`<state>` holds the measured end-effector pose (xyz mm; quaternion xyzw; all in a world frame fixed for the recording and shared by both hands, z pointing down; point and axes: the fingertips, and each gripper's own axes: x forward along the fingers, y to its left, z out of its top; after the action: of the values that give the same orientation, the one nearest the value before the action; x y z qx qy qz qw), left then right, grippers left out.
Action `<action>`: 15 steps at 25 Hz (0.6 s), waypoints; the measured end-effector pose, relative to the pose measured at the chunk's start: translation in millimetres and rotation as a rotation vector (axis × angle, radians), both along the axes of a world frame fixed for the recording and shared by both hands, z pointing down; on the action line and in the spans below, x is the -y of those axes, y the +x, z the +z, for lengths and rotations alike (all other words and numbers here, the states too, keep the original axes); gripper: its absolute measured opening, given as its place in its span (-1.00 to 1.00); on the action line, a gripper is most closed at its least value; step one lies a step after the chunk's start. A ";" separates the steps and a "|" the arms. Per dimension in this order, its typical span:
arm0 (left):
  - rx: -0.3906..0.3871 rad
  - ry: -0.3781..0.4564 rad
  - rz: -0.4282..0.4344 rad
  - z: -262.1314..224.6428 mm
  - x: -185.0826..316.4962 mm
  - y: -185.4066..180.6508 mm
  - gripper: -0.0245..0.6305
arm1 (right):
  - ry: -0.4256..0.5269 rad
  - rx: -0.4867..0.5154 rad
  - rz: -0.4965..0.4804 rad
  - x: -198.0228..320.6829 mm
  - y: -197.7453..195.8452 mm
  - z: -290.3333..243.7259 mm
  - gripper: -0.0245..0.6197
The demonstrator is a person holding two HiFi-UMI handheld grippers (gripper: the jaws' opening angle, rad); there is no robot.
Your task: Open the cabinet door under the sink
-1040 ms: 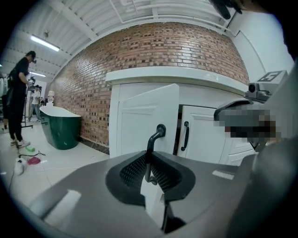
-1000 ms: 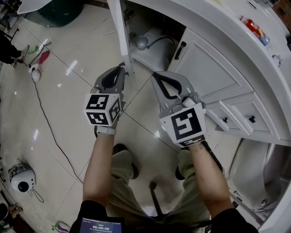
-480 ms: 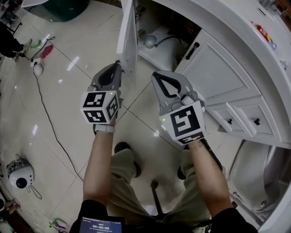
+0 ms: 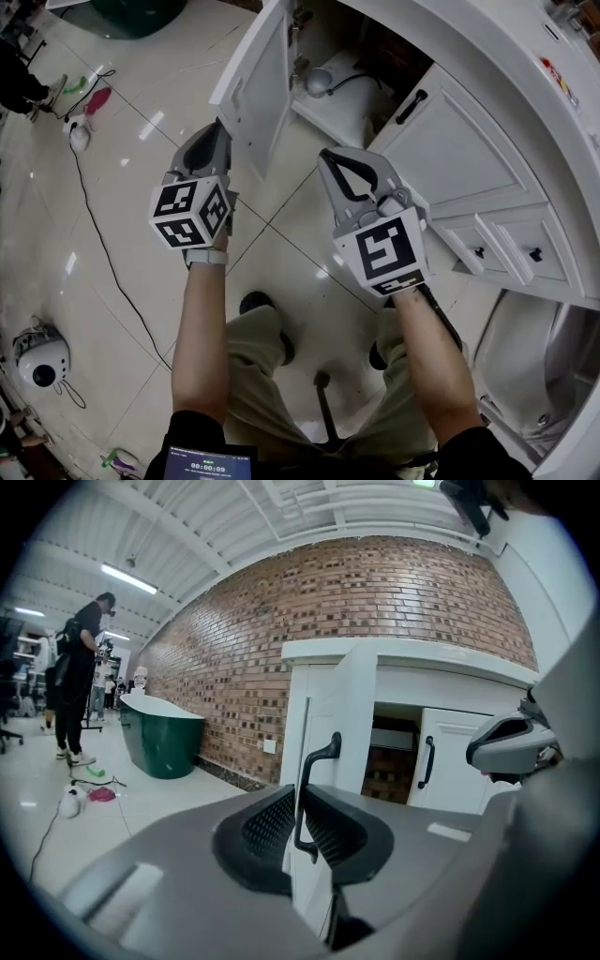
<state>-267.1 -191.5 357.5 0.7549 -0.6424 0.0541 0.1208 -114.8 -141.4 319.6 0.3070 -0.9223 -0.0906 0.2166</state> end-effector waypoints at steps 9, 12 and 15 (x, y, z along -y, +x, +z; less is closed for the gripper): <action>-0.019 -0.026 0.019 2.8 -4.8 -10.8 -0.44 | -0.018 -0.016 -0.016 -4.5 -17.1 11.1 -0.95; 0.000 -0.039 -0.027 3.4 -6.9 -20.1 -0.54 | -0.026 -0.010 -0.016 -5.3 -22.6 11.4 -0.95; -0.108 -0.056 -0.149 11.4 -10.9 -48.8 -0.90 | -0.031 -0.006 -0.019 -6.8 -26.8 11.6 -0.95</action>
<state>-315.8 -180.6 368.9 0.7030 -0.6877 0.0222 0.1799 -141.6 -134.7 331.2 0.2946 -0.9259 -0.0794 0.2229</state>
